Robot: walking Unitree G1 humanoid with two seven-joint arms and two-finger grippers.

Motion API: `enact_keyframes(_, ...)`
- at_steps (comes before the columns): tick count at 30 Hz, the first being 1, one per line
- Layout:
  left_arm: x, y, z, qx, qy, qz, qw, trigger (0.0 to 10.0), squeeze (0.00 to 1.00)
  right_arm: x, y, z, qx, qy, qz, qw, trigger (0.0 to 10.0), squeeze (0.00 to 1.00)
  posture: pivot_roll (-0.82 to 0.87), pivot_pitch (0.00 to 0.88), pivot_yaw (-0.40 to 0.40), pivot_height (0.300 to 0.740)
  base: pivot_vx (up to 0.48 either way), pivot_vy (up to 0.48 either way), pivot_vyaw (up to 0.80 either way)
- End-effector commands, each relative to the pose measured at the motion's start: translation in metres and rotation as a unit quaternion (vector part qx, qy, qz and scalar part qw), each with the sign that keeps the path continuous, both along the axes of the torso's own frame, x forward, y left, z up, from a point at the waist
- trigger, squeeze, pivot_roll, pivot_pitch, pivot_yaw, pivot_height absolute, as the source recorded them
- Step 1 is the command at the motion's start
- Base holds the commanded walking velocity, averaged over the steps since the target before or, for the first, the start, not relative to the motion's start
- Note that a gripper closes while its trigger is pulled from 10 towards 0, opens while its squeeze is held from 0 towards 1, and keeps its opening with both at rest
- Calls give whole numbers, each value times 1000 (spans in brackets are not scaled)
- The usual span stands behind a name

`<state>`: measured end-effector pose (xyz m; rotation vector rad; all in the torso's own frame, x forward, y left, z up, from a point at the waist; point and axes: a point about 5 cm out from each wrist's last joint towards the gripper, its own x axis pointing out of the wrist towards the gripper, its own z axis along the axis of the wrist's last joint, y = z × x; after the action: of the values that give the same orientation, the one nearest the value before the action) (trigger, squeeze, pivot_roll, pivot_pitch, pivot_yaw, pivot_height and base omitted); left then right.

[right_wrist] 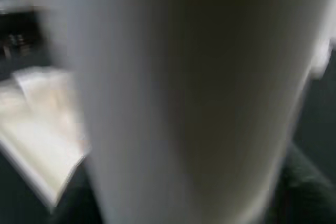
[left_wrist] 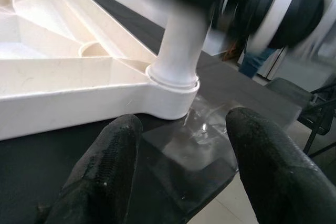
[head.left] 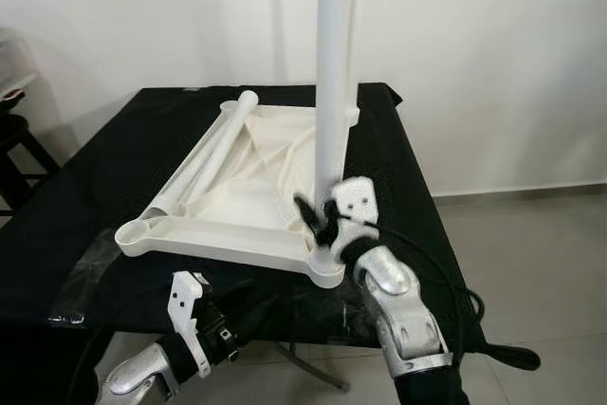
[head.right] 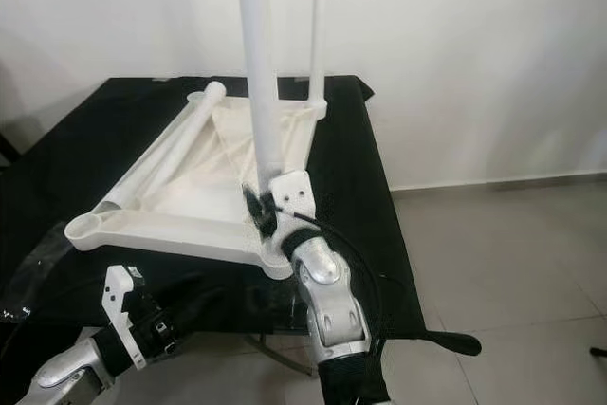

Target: Building children table

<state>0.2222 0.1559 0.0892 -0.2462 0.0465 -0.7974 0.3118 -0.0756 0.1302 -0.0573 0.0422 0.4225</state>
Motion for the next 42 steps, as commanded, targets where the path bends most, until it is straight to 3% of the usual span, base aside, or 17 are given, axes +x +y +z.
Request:
enact_keyframes(1, -1, 2, 0, 4, 2, 4, 1000, 10000, 0, -3, 7, 10, 20, -11, 11, 1000, 10000, 1000, 20, 21, 27, 740, 0, 0, 0)
enact_keyframes(11, 0, 1, 0, 0, 2, 5, 1000, 10000, 0, -8, -2, 18, 45, -31, 45, 998, 10000, 1000, 13, 23, 25, 740, 0, 0, 0)
enact_keyframes(18, 0, 4, 0, -1, 1, 11, 1000, 10000, 0, -23, -24, -2, 24, -27, 36, 999, 10000, 1000, 5, 22, 27, 740, 0, 0, 0)
enact_keyframes(25, 0, 4, 0, -1, 2, 12, 1000, 10000, 0, -35, -32, -13, 4, -25, 45, 999, 10000, 1000, 5, 25, 30, 740, 0, 0, 0)
enact_keyframes(26, 0, 4, 0, -1, 2, 13, 1000, 10000, 0, -40, -35, -17, 0, -23, 49, 999, 10000, 306, 4, 25, 28, 740, 0, 0, 0)
enact_keyframes(27, 0, 4, 0, -1, 2, 13, 1000, 10000, 0, -40, -35, -17, 0, -23, 49, 999, 10000, 306, 4, 25, 28, 740, 0, 0, 0)
enact_keyframes(28, 1, 5, 0, -2, 2, 14, 1000, 10000, 0, -43, -38, -21, 3, -21, 45, 999, 10000, 0, 3, 24, 27, 740, 0, 0, 0)
enact_keyframes(42, 1, 6, -1, -7, 4, 21, 1000, 10000, 0, -45, -41, -26, 9, -17, 45, 999, 10000, 0, -3, 4, 29, 740, 0, 0, 0)
